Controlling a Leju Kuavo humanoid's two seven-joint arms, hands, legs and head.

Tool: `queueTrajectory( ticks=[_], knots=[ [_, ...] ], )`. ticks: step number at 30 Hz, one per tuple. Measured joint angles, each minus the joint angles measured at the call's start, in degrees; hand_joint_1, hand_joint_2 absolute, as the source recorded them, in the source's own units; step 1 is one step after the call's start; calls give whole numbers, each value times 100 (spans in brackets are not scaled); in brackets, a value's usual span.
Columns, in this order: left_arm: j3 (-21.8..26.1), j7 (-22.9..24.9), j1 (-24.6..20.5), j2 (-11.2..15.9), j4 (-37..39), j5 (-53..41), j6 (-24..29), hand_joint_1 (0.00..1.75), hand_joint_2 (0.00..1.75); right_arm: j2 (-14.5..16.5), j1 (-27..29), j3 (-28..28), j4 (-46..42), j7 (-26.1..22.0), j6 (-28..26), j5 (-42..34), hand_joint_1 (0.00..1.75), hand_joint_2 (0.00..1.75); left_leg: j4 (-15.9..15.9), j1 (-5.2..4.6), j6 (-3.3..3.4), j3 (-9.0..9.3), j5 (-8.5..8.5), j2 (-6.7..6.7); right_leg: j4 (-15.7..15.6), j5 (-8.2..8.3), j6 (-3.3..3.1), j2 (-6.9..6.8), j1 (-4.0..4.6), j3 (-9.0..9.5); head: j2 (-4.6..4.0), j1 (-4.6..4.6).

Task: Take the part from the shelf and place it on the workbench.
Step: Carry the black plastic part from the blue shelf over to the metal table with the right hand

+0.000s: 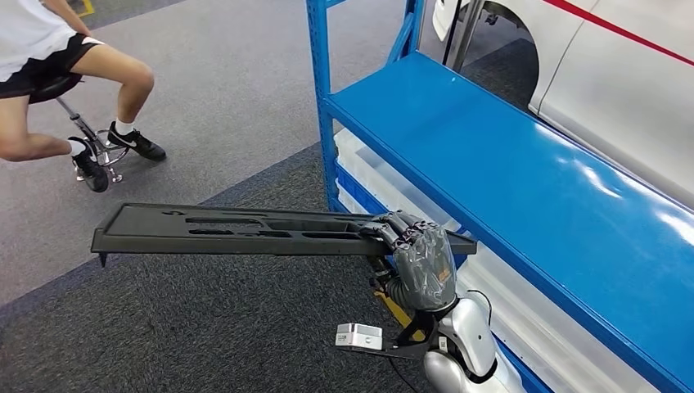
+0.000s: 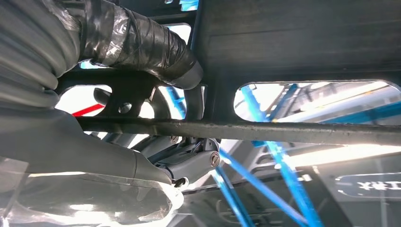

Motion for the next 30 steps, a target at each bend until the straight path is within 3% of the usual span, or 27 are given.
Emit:
queueTrajectory(
  ticks=[2, 5, 7, 9, 11, 12, 13, 14, 16, 18, 20, 21, 22, 24, 25, 27, 28, 30],
  knots=[
    [2, 6, -10, 1, 0, -4, 4, 0, 175, -1, 0, 1, -50, -12, -1, -3, 175, 175, -519, -37, 64, 269, 141, 149, 20, -29, 50, -108, 26, 7, 0, 2],
    [15, 41, 1, 1, 0, -8, 5, 0, 175, -3, -3, 2, -92, -22, 6, -3, 175, 175, -606, -55, 170, 272, 168, 30, 1, -43, 139, -218, 39, 40, 0, 2],
    [34, 60, 12, -7, 0, 2, 10, 0, 175, -5, -8, 2, -108, -26, 25, -3, 175, 175, -663, -30, 244, 289, 210, -87, 158, -188, 190, 5, 14, -3, 0, 5],
    [56, 65, 6, -15, 0, 35, 17, 0, 175, -8, -11, 6, -118, -31, 68, -9, 175, 175, -685, -24, 299, 287, 240, -208, 786, -557, 202, 351, -8, -287, 0, 9],
    [76, 64, 0, -16, 0, 71, 16, 0, 175, -8, -14, 31, -106, -36, 128, -16, 175, 175, -676, -34, 323, 270, 252, -360, 1508, -832, 199, 472, -9, -651, 0, 9],
    [87, 64, 3, -17, 0, 86, 12, 0, 175, -5, -20, 50, -97, -40, 155, -19, 175, 175, -666, -38, 327, 265, 254, -444, 1637, -811, 194, 485, -10, -729, 0, 9],
    [97, 63, 6, -17, 0, 98, 7, 0, 175, -2, -29, 69, -90, -45, 176, -21, 175, 175, -652, -39, 325, 264, 253, -533, 1535, -672, 183, 498, -10, -697, 0, 9],
    [108, 63, 9, -18, 0, 107, 3, 0, 175, 3, -44, 82, -86, -51, 190, -22, 175, 175, -635, -39, 321, 265, 250, -623, 1228, -455, 164, 543, -11, -565, 0, 9],
    [126, 63, 9, -32, 1, 114, -2, 0, 175, 12, -81, 101, -85, -60, 208, -24, 175, 175, -595, -37, 297, 243, 245, -789, 463, -92, 114, 806, -23, -232, 0, 8],
    [143, 62, 12, -48, 2, 117, -6, 0, 175, 19, -115, 115, -84, -64, 217, -27, 175, 175, -574, -21, 231, 189, 258, -934, 100, 5, 96, 970, -17, -88, 0, 8],
    [161, 64, 40, -46, 2, 120, -15, 0, 175, 37, -138, 133, -84, -66, 225, -32, 175, 175, -589, 2, 140, 144, 286, -1063, 55, 21, 80, 853, -5, -72, 0, 9],
    [170, 66, 58, -43, 2, 121, -22, 0, 175, 54, -153, 144, -83, -66, 233, -36, 175, 175, -567, 3, 107, 125, 274, -1009, 21, 37, 55, 779, -11, -53, 0, 8],
    [179, 68, 69, -40, 2, 122, -32, 0, 175, 72, -173, 154, -83, -66, 242, -42, 175, 175, -470, -2, 80, 74, 209, -863, -16, 55, 23, 700, -20, -30, 0, 4],
    [191, 69, 58, -38, 2, 125, -48, 0, 175, 96, -214, 177, -81, -64, 257, -57, 175, 175, 49, -8, 33, -173, -93, -441, -63, 69, -26, 527, -17, 1, 0, -1],
    [193, 67, 46, -39, 2, 125, -53, 0, 175, 98, -226, 188, -79, -62, 263, -63, 175, 175, 423, -1, 3, -359, -281, -306, -64, 63, -41, 436, -4, 3, 0, -2],
    [196, 52, 35, -39, 2, 125, -58, 0, 175, 98, -233, 211, -72, -57, 275, -69, 175, 175, 941, 25, -42, -607, -454, -215, -56, 44, -46, 248, 12, 1, 0, -2],
    [198, 45, 41, -38, 2, 126, -58, 0, 175, 98, -237, 222, -70, -56, 279, -70, 175, 175, 910, 34, -53, -576, -386, -192, -48, 32, -40, 161, 14, 3, 0, -3],
    [204, 28, 56, -34, 2, 129, -58, 0, 175, 103, -255, 239, -70, -55, 280, -76, 175, 175, 251, 34, -44, -194, -47, -37, -26, -5, -9, 11, 18, 21, 0, -3]
  ],
)
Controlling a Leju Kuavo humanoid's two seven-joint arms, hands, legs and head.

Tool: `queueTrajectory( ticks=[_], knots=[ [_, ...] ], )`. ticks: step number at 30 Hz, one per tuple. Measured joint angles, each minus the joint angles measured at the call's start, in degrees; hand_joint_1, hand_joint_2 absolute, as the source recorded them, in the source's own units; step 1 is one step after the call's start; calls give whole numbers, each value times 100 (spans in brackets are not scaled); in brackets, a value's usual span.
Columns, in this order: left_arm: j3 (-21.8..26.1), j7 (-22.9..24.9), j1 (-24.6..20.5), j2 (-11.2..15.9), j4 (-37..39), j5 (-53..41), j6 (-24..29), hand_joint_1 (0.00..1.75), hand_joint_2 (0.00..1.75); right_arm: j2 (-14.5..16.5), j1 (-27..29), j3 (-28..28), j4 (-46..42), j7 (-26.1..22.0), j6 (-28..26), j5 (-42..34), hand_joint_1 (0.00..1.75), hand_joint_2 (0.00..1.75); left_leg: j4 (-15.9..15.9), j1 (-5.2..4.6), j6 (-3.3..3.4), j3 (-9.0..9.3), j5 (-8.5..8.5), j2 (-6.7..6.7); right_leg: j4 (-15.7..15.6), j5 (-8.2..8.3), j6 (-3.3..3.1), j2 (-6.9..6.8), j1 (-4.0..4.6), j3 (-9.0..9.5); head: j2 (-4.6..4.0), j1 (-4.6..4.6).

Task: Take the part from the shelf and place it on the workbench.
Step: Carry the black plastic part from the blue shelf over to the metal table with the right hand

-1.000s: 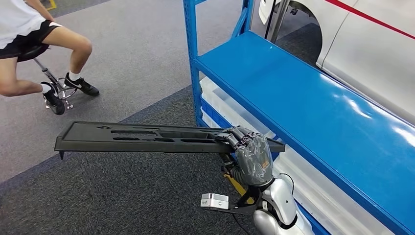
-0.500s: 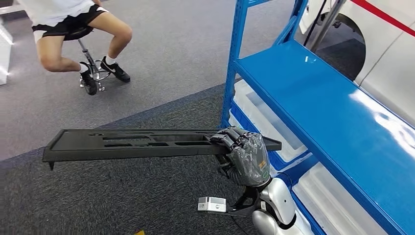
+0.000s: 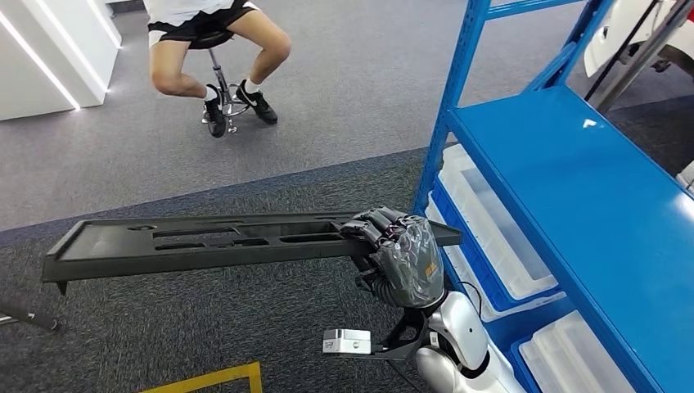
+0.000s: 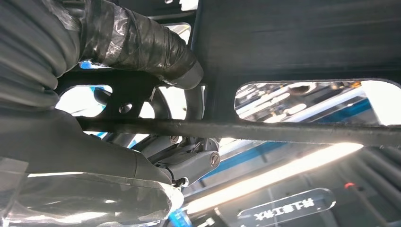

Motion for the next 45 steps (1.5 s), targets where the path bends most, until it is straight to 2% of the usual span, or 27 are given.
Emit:
queueTrajectory(
  ticks=[2, 3, 6, 8, 10, 12, 13, 14, 16, 17, 19, 21, 23, 25, 26, 28, 30, 32, 34, 36, 37, 39, 41, 42, 43, 44, 45],
  knots=[
    [5, -11, -7, 6, 0, 1, 1, 0, 175, 7, -25, 4, -1, 7, 4, -5, 175, 175, -647, -50, 75, 362, 201, 259, 24, -43, 49, -122, 30, 19, 0, 3],
    [6, -13, -11, 8, 0, -1, 1, 0, 175, 8, -35, 7, -2, 14, 9, -5, 175, 175, -788, -75, 124, 429, 219, 329, 28, -58, 75, -177, 45, 30, 0, 5],
    [11, 2, 6, 5, 0, -14, 7, 0, 175, 9, -54, 21, -2, 33, 37, -1, 175, 175, -852, -87, 243, 422, 234, 151, 16, -96, 160, -293, 50, 79, 0, 7],
    [14, 17, 16, -9, 0, -33, 11, 0, 175, 8, -63, 27, -4, 45, 45, 10, 175, 175, -919, -58, 318, 453, 276, 10, 250, -280, 200, -8, 22, 2, 0, 9],
    [14, 23, 6, -20, 0, -48, 13, 0, 175, 1, -55, 33, -4, 51, 46, 21, 175, 175, -942, -49, 369, 462, 297, -127, 926, -644, 207, 372, -4, -321, 0, 11],
    [14, 23, 1, -20, 0, -52, 15, 0, 175, -13, -34, 41, 1, 57, 48, 28, 175, 175, -931, -57, 382, 458, 296, -298, 1567, -844, 210, 477, -8, -673, 0, 11],
    [14, 23, 3, -20, 0, -53, 15, 0, 175, -17, -28, 44, 3, 62, 48, 32, 175, 175, -917, -60, 380, 458, 293, -393, 1619, -772, 210, 487, -12, -732, 0, 11],
    [14, 23, 5, -20, 0, -53, 16, 0, 175, -20, -25, 46, 4, 65, 48, 32, 175, 175, -898, -60, 374, 460, 287, -490, 1446, -590, 205, 502, -19, -683, 0, 11],
    [14, 23, 6, -28, 0, -53, 16, 0, 175, -21, -28, 49, 3, 71, 48, 32, 175, 175, -848, -60, 345, 452, 265, -659, 716, -159, 186, 693, -49, -387, 0, 11],
    [14, 23, 4, -34, 0, -53, 16, 0, 175, -21, -30, 51, 2, 71, 48, 32, 175, 175, -821, -61, 321, 433, 254, -738, 409, -33, 180, 806, -63, -262, 0, 12],
    [15, 23, 9, -42, 0, -53, 16, 0, 175, -22, -31, 58, 0, 73, 48, 34, 175, 175, -800, -53, 253, 383, 257, -866, 163, 11, 161, 919, -58, -171, 0, 11],
    [21, 23, 31, -40, 0, -54, 17, 0, 175, -21, -38, 62, -2, 82, 48, 44, 175, 175, -815, -31, 178, 352, 276, -966, 119, 40, 110, 785, -48, -153, 0, 11],
    [27, 21, 43, -44, 0, -57, 18, 0, 175, -15, -48, 62, -4, 95, 48, 59, 175, 175, -643, -41, 130, 265, 160, -759, 49, 71, 36, 636, -61, -107, 0, 8],
    [30, 15, 26, -51, 0, -62, 20, 0, 175, -14, -44, 62, -5, 105, 46, 72, 175, 175, -36, -54, 97, -24, -173, -370, 15, 76, -12, 470, -42, -81, 0, 4],
    [30, 11, 14, -53, 0, -64, 21, 0, 175, -18, -36, 62, -5, 113, 44, 79, 175, 175, 346, -49, 80, -212, -345, -255, 17, 69, -26, 381, -25, -81, 0, 4],
    [31, 3, 8, -54, 0, -69, 27, 0, 175, -23, -16, 63, -4, 136, 40, 96, 175, 175, 761, -43, 61, -404, -447, -168, 30, 46, -37, 207, -3, -82, 0, 4],
    [33, 2, 18, -55, 0, -74, 40, 0, 175, -25, -8, 65, -4, 157, 36, 110, 175, 175, 328, -44, 75, -145, -169, -89, 42, 17, -26, 56, 7, -66, 0, 3],
    [34, 2, 11, -55, 0, -79, 56, 0, 175, -26, -9, 65, -5, 174, 32, 120, 175, 175, -456, -82, 131, 288, 95, 160, 47, -16, 8, -72, 30, -37, 0, 4],
    [36, 2, -4, -57, 0, -81, 66, 0, 175, -33, -9, 64, -7, 182, 26, 128, 175, 175, -801, -133, 209, 460, 147, 281, 44, -41, 57, -178, 59, -13, 0, 7],
    [41, 4, 3, -59, 0, -81, 74, 0, 175, -40, -8, 64, -11, 188, 22, 134, 175, 175, -828, -143, 279, 458, 161, 150, 32, -61, 111, -283, 70, 12, 0, 9],
    [46, 9, 12, -64, 0, -81, 80, 0, 175, -43, -7, 64, -18, 196, 22, 135, 175, 175, -853, -131, 309, 471, 173, 85, 56, -93, 142, -252, 58, 25, 0, 9],
    [62, 21, 15, -76, 0, -72, 119, 0, 175, -58, -3, 62, -39, 210, 15, 137, 175, 175, -904, -98, 378, 502, 208, -46, 365, -310, 191, 44, 30, -83, 0, 13],
    [91, 32, 2, -83, 0, -56, 172, 0, 175, -98, 26, 59, -51, 214, 4, 140, 175, 175, -909, -94, 418, 501, 221, -184, 1099, -675, 207, 386, 10, -437, 0, 16],
    [108, 41, -3, -83, 0, -52, 187, 0, 175, -124, 52, 57, -52, 215, 1, 144, 175, 175, -903, -97, 427, 499, 221, -270, 1458, -798, 209, 447, 9, -634, 0, 16],
    [120, 54, -2, -82, 0, -52, 187, 0, 175, -146, 80, 54, -51, 217, -2, 148, 175, 175, -894, -100, 430, 499, 218, -362, 1661, -811, 208, 470, 9, -763, 0, 15],
    [127, 68, 0, -81, 0, -58, 181, 0, 175, -163, 100, 51, -50, 221, -3, 151, 175, 175, -882, -102, 431, 500, 212, -456, 1650, -707, 201, 483, 10, -798, 0, 15],
    [129, 86, 4, -81, 0, -66, 172, 0, 175, -174, 110, 47, -50, 226, -4, 152, 175, 175, -868, -103, 427, 504, 206, -548, 1405, -498, 188, 510, 8, -716, 0, 15]
  ],
)
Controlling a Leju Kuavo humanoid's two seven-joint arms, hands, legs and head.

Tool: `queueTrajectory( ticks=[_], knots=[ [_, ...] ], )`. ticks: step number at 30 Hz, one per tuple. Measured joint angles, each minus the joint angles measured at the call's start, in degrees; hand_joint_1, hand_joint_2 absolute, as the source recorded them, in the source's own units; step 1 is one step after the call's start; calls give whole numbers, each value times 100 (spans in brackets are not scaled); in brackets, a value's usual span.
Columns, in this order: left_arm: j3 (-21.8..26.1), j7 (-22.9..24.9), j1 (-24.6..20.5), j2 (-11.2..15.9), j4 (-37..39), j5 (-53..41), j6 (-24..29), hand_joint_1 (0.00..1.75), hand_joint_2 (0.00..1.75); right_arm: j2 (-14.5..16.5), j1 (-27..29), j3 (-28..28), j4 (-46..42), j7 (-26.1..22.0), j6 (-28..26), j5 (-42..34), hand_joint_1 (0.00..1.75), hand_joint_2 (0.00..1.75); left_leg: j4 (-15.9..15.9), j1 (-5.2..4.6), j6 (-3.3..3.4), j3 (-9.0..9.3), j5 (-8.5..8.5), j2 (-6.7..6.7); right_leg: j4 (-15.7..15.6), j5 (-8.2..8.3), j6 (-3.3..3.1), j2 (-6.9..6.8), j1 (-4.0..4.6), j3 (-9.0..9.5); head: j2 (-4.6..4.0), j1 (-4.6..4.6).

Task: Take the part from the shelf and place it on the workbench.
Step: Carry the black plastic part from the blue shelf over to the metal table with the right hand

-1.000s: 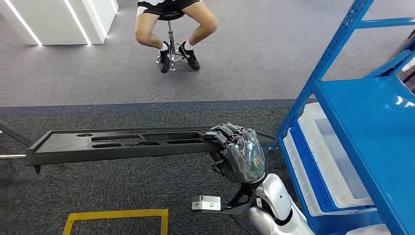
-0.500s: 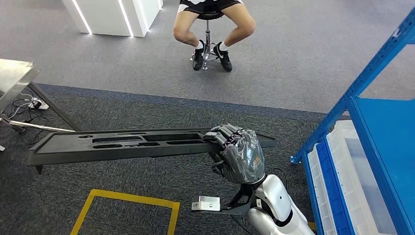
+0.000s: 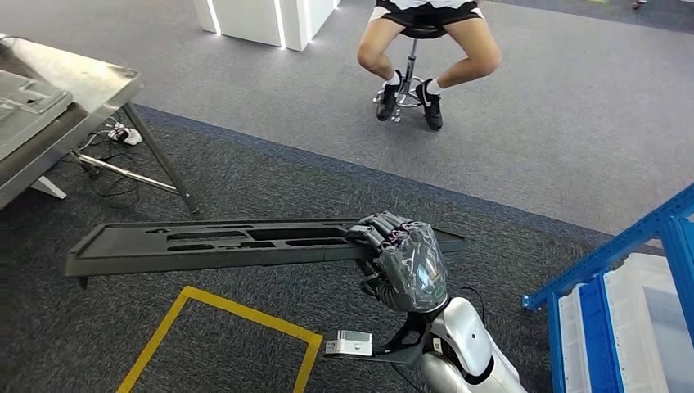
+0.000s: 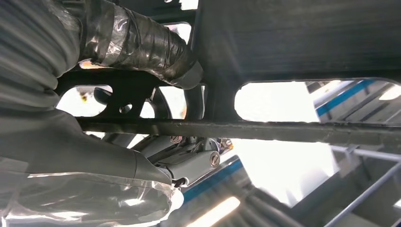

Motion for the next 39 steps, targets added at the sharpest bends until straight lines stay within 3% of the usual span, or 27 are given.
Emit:
queueTrajectory(
  ticks=[2, 4, 5, 7, 9, 11, 13, 14, 16, 17, 18, 20, 22, 24, 26, 28, 29, 30, 31, 33, 35, 37, 38, 39],
  knots=[
    [1, 24, 1, -4, 0, -21, -11, 0, 175, -13, 4, -8, 1, 4, -2, -1, 175, 175, 36, -3, -25, -4, -19, -168, -780, 430, -31, 231, -16, 312, 0, 1],
    [2, 33, 1, -8, 0, -46, -6, 0, 175, -25, 11, -14, 1, 4, -4, -2, 175, 175, 62, 5, -76, -39, -26, -314, -1237, 582, -43, 431, -26, 498, 0, 0],
    [2, 35, 7, -9, 0, -56, 0, 0, 175, -31, 15, -15, 2, 3, -4, -2, 175, 175, 62, 15, -112, -61, -22, -380, -1277, 562, -46, 436, -21, 513, 0, -1],
    [4, 44, 33, -3, 0, -64, 12, 0, 175, -35, 12, -20, 3, 4, -5, -2, 175, 175, 61, 39, -185, -95, -20, -453, -1325, 580, -88, 290, -17, 543, 0, -1],
    [5, 58, 39, 3, 0, -68, 24, 0, 175, -35, 9, -29, 4, 5, -4, -7, 175, 175, 306, 23, -238, -217, -182, -193, -1403, 604, -153, 123, -29, 596, 0, -6],
    [5, 69, 19, 2, 0, -71, 37, 0, 175, -39, 17, -43, 9, 5, -2, -15, 175, 175, 956, 21, -281, -532, -533, 201, -1435, 599, -193, -55, -12, 622, 0, -11],
    [5, 75, 8, 2, 0, -73, 44, 0, 175, -46, 28, -51, 24, 5, -1, -20, 175, 175, 1552, 43, -319, -835, -747, 353, -1429, 576, -206, -239, 8, 626, 0, -10],
    [5, 78, 13, 3, 0, -73, 44, 0, 175, -48, 32, -52, 32, 5, -1, -20, 175, 175, 1587, 51, -328, -852, -702, 384, -1424, 562, -204, -326, 13, 631, 0, -9],
    [7, 84, 27, 5, 0, -73, 49, 0, 175, -50, 33, -52, 37, 5, -1, -20, 175, 175, 1007, 52, -318, -532, -351, 502, -1409, 525, -185, -479, 17, 660, 0, -10],
    [7, 86, 26, 8, 0, -73, 51, 0, 175, -50, 33, -53, 37, 5, -1, -20, 175, 175, 600, 30, -292, -312, -204, 646, -1402, 502, -167, -546, 25, 681, 0, -10],
    [7, 86, 19, 9, 0, -74, 55, 0, 175, -52, 31, -55, 37, 5, -1, -20, 175, 175, 277, 5, -254, -140, -102, 756, -1397, 482, -144, -607, 39, 698, 0, -9],
    [7, 87, 8, 11, 0, -77, 58, 0, 175, -56, 30, -58, 37, 5, 1, -21, 175, 175, 36, -46, -181, -32, -79, 839, -1397, 456, -97, -721, 62, 723, 0, -8],
    [7, 94, 18, 11, 0, -94, 55, 0, 175, -59, 25, -61, 36, 5, 4, -23, 175, 175, -5, -36, -120, -27, -51, 692, -1403, 430, -42, -804, 62, 757, 0, -8],
    [7, 113, 21, 8, 0, -122, 47, 0, 175, -62, 15, -65, 35, 2, 13, -27, 175, 175, -64, 0, -55, 8, -15, 555, -1223, 282, 10, -569, 38, 720, 0, -4],
    [7, 135, 4, 4, 0, -140, 43, 0, 175, -75, 17, -69, 38, -7, 33, -33, 175, 175, -84, 17, -3, 23, 7, 419, -603, -54, 33, -188, 7, 440, 0, 0],
    [6, 146, -7, 6, 0, -145, 45, 0, 175, -93, 33, -72, 52, -11, 60, -40, 175, 175, -71, 15, 18, 17, 10, 258, 84, -298, 48, -52, -4, 68, 0, 0],
    [7, 147, -6, 8, 0, -145, 45, 0, 175, -102, 37, -72, 59, -12, 70, -46, 175, 175, -59, 14, 17, 15, 7, 167, 207, -267, 55, -40, -8, -28, 0, -1],
    [7, 147, -4, 9, 0, -145, 45, 0, 175, -108, 36, -72, 64, -12, 74, -53, 175, 175, -40, 14, 10, 15, 1, 74, 117, -122, 56, -27, -15, -23, 0, -1],
    [7, 148, -1, 10, 0, -145, 44, 0, 175, -113, 33, -72, 66, -12, 74, -61, 175, 175, -17, 15, -2, 15, -9, -20, -170, 107, 53, 12, -26, 78, 0, -1],
    [7, 149, -4, 6, 0, -145, 42, 0, 175, -116, 24, -72, 65, -13, 74, -71, 175, 175, 42, 20, -41, -13, -32, -183, -912, 472, 32, 295, -63, 375, 0, -1],
    [7, 150, -8, 2, 0, -145, 41, 0, 175, -120, 20, -73, 63, -14, 76, -76, 175, 175, 70, 38, -109, -75, -29, -323, -1264, 552, 15, 499, -70, 505, 0, -1],
    [7, 152, 9, 5, 0, -151, 48, 0, 175, -121, 13, -74, 63, -14, 81, -79, 175, 175, 55, 58, -190, -121, -5, -449, -1301, 560, -23, 395, -61, 517, 0, -1],
    [7, 152, 21, 8, 0, -156, 53, 0, 175, -121, 5, -74, 63, -14, 84, -80, 175, 175, 76, 55, -221, -136, -20, -389, -1331, 571, -55, 319, -66, 540, 0, -3],
    [7, 154, 24, 10, 0, -162, 59, 0, 175, -120, -3, -74, 62, -14, 87, -83, 175, 175, 170, 49, -249, -181, -88, -237, -1367, 583, -95, 234, -75, 568, 0, -8]
  ],
)
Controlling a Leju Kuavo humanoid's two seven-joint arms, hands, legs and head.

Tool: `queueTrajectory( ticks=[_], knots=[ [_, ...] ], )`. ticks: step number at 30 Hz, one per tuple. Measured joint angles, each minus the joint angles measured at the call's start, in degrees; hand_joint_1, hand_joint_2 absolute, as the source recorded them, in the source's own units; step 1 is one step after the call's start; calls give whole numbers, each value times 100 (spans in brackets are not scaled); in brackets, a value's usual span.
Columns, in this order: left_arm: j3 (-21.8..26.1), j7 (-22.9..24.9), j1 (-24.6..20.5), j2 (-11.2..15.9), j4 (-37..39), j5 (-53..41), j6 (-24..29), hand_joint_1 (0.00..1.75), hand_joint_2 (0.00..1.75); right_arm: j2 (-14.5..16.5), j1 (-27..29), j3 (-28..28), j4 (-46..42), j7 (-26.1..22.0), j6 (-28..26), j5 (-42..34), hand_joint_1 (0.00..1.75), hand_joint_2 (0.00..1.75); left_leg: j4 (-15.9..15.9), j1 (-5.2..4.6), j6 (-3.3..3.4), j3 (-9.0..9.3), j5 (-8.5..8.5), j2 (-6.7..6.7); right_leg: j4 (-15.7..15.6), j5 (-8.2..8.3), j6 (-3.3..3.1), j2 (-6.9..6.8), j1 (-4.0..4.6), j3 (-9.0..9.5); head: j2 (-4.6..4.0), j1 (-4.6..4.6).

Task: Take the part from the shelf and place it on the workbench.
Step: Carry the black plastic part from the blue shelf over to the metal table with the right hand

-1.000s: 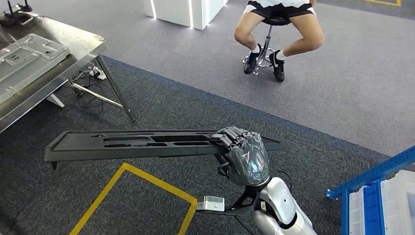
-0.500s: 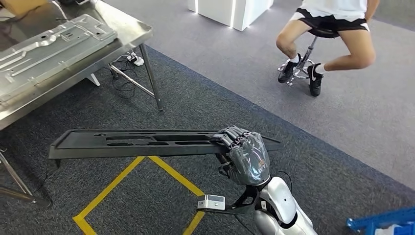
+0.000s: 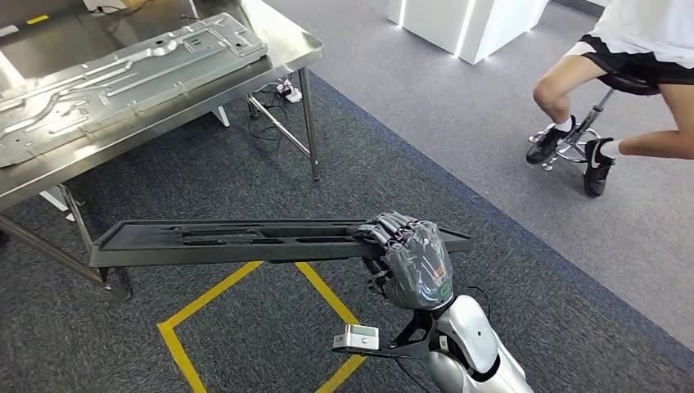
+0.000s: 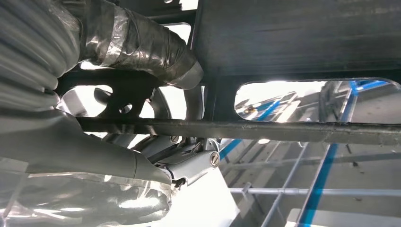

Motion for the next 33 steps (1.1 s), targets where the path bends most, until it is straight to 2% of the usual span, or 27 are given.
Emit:
queueTrajectory(
  ticks=[2, 3, 4, 5, 6, 7, 8, 10, 11, 12, 13, 14, 15, 16, 18, 19, 20, 21, 22, 24, 25, 27, 33],
  knots=[
    [0, 2, -13, 1, 0, -7, 4, 0, 175, -1, -9, 0, -1, 1, 5, -5, 175, 175, 524, -4, -51, -247, -315, 417, -46, 4, -61, -187, 4, 39, 0, -9],
    [0, 2, -24, -1, 0, -7, 5, 0, 175, -1, -7, 0, -1, 1, 8, -7, 175, 175, 899, 7, -78, -433, -504, 538, -48, -5, -80, -285, 16, 43, 0, -13],
    [0, 2, -32, -1, 0, -8, 6, 0, 175, -2, -2, 0, 0, 1, 11, -7, 175, 175, 1229, 22, -101, -596, -636, 590, -45, -14, -85, -383, 24, 42, 0, -13],
    [0, 2, -31, -1, 0, -11, 4, 0, 175, -2, 3, 0, 1, 1, 15, -7, 175, 175, 1410, 35, -119, -682, -673, 612, -40, -24, -84, -475, 29, 41, 0, -13],
    [0, 2, -25, 0, 0, -18, 2, 0, 175, -2, 4, 0, 2, -1, 18, -7, 175, 175, 1375, 44, -132, -654, -601, 630, -33, -35, -77, -563, 30, 43, 0, -13],
    [0, 2, -17, 1, 0, -27, -1, 0, 175, -2, 1, 0, 2, -1, 22, -7, 175, 175, 1121, 51, -137, -508, -442, 663, -22, -50, -65, -642, 28, 48, 0, -13],
    [0, 2, -10, 3, 0, -42, -8, 0, 175, -2, -6, 0, 2, -1, 27, -7, 175, 175, 723, 51, -133, -285, -256, 759, -9, -70, -46, -717, 30, 59, 0, -14],
    [-2, 2, -16, 4, 0, -69, -26, 0, 175, -2, -26, -1, 2, -1, 48, -7, 175, 175, 73, 17, -81, 73, -43, 995, 13, -112, 11, -843, 62, 83, 0, -9],
    [-3, 1, -20, 4, 0, -79, -35, 0, 175, -2, -37, -2, 2, -2, 61, -7, 175, 175, -68, -1, -46, 141, -23, 1060, 15, -126, 40, -895, 78, 97, 0, -5],
    [-4, 1, -21, 4, 0, -84, -40, 0, 175, -2, -49, -2, 2, -4, 73, -7, 175, 175, -89, -20, -10, 137, -37, 1043, 7, -134, 69, -948, 91, 114, 0, -2],
    [-4, 0, -17, 3, 0, -87, -44, 0, 175, -2, -62, -2, 2, -7, 83, -7, 175, 175, -104, -21, 22, 132, -27, 968, -7, -140, 98, -1002, 91, 138, 0, 1],
    [-4, 0, -9, 2, 0, -93, -45, 0, 175, -2, -76, -2, 2, -8, 90, -7, 175, 175, -129, -10, 56, 144, -13, 897, 2, -162, 133, -997, 81, 161, 0, 1],
    [-5, 1, -7, -1, 0, -98, -48, 0, 175, -2, -91, -3, 2, -7, 95, -7, 175, 175, -154, 3, 94, 159, 3, 828, 74, -230, 163, -901, 67, 151, 0, 2],
    [-6, 1, -10, -3, 0, -103, -50, 0, 175, -3, -105, -5, 2, -7, 98, -7, 175, 175, -178, 19, 131, 177, 20, 761, 253, -355, 186, -743, 53, 85, 0, 4],
    [-8, 1, -26, -5, 0, -111, -52, 0, 175, -10, -113, -10, 7, -6, 108, -7, 175, 175, -189, 31, 176, 180, 34, 625, 936, -718, 203, -394, 37, -240, 0, 8],
    [-9, 1, -32, -5, 0, -115, -52, 0, 175, -16, -111, -13, 17, -7, 117, -6, 175, 175, -185, 27, 183, 176, 33, 547, 1307, -859, 205, -316, 37, -435, 0, 8],
    [-9, 1, -34, -4, 0, -118, -52, 0, 175, -21, -107, -13, 28, -7, 127, -5, 175, 175, -179, 22, 185, 176, 32, 460, 1551, -904, 204, -283, 37, -580, 0, 8],
    [-9, 0, -32, -3, 0, -121, -51, 0, 175, -25, -107, -13, 39, -6, 136, -5, 175, 175, -172, 18, 184, 179, 30, 367, 1594, -829, 197, -269, 38, -636, 0, 8],
    [-9, 1, -32, -2, 0, -125, -51, 0, 175, -28, -111, -13, 47, -4, 144, -1, 175, 175, -162, 16, 180, 185, 26, 276, 1401, -643, 182, -247, 37, -579, 0, 8],
    [-10, 15, -29, -7, 0, -136, -51, 0, 175, -31, -128, -15, 51, 18, 140, 69, 175, 175, -141, 11, 167, 193, 11, 143, 652, -197, 131, -159, 40, -282, 0, 8],
    [-11, 28, -26, -12, 0, -146, -51, 0, 175, -31, -141, -16, 54, 45, 117, 165, 175, 175, -125, 5, 153, 181, 5, 90, 332, -65, 107, -105, 40, -159, 0, 7],
    [-11, 52, -5, -19, 0, -170, -53, 0, 175, -35, -162, -19, 59, 117, 37, 405, 175, 175, -105, -3, 119, 145, -4, 29, 65, -21, 80, -44, 45, -80, 0, 4],
    [-12, 74, 2, -21, 0, -198, -72, 0, 175, -43, -182, -28, 84, 235, -57, 661, 175, 175, -152, 3, 148, 173, -7, 41, 24, -6, 68, -15, 59, -72, 0, 3]
  ],
)
